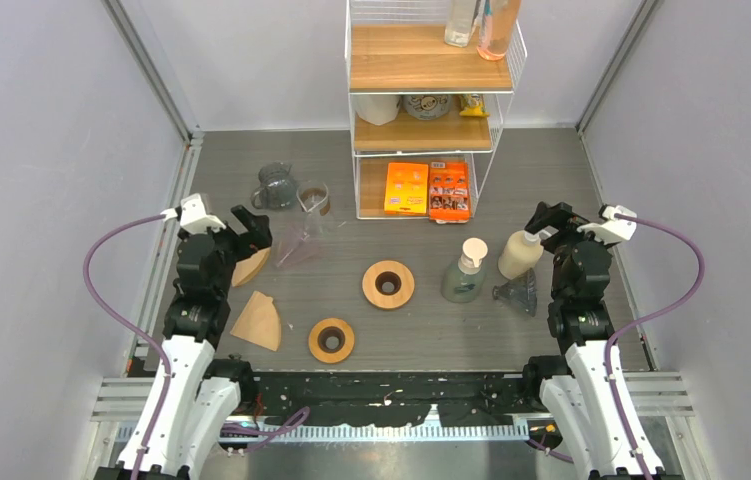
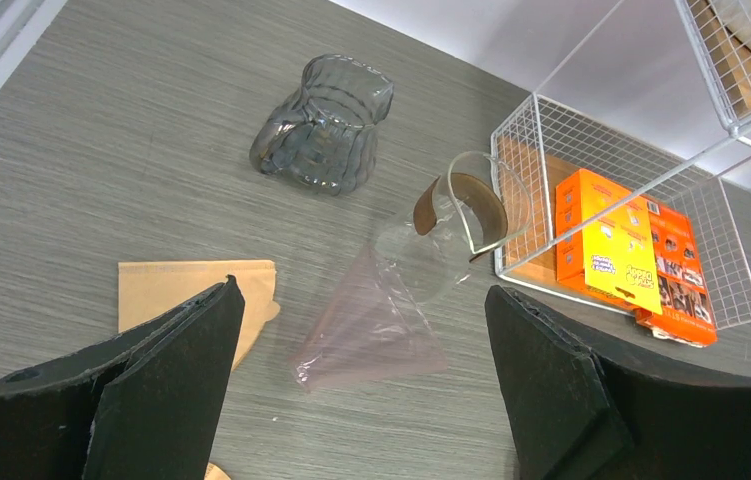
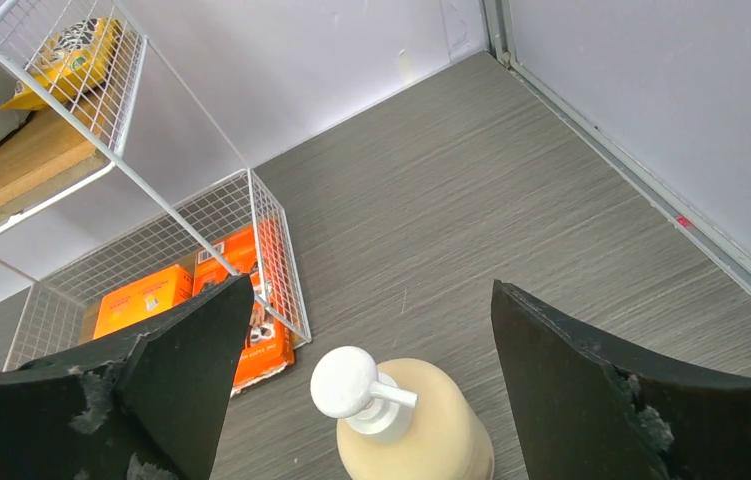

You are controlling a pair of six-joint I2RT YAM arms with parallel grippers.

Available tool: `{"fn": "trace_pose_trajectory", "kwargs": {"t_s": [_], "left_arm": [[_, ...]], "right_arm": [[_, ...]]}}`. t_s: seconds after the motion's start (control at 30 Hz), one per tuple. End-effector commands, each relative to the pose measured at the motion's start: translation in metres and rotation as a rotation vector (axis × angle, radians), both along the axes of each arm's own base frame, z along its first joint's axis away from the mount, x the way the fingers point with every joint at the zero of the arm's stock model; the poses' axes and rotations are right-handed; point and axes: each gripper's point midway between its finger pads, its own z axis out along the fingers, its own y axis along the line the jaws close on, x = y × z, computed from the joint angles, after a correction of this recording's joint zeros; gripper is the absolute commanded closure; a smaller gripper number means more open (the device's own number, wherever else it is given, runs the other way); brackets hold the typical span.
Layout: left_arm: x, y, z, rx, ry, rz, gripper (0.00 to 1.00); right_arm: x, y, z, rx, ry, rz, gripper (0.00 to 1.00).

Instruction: Place the coffee filter in the dripper

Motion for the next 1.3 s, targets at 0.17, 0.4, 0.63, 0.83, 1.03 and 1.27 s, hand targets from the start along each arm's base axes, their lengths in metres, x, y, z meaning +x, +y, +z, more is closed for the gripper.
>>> {"fn": "trace_pose_trajectory", "kwargs": {"t_s": [0.17, 0.4, 0.63, 0.83, 1.03, 1.27], "left_arm": [[0.008, 0.001, 0.022, -0.003, -0.008, 0.009, 0.01], [0.019, -0.003, 0.006, -0.010, 0.113, -0.002, 0.01], [0.035, -0.010, -0.012, -0.067, 0.257, 0.003, 0.01], [0.056, -0.031, -0.035, -0.127, 0.382, -0.026, 0.01], [0.065, -0.047, -0.058, -0.077, 0.522, -0.044, 0.01], [0.063, -0.058, -0.074, 0.012, 0.611, -0.046, 0.01]], "right_arm": [[0.002, 0.011, 0.030, 0.037, -0.123, 0.053, 0.05], [0.002, 0.007, 0.026, 0.019, -0.087, 0.038, 0.05], [0.002, 0.000, 0.020, 0.036, -0.046, -0.009, 0.05], [0.000, -0.007, 0.016, 0.040, -0.021, -0.054, 0.05], [-0.002, -0.008, 0.018, 0.033, -0.030, -0.055, 0.05], [-0.002, -0.009, 0.018, 0.031, -0.030, -0.059, 0.05]]}}
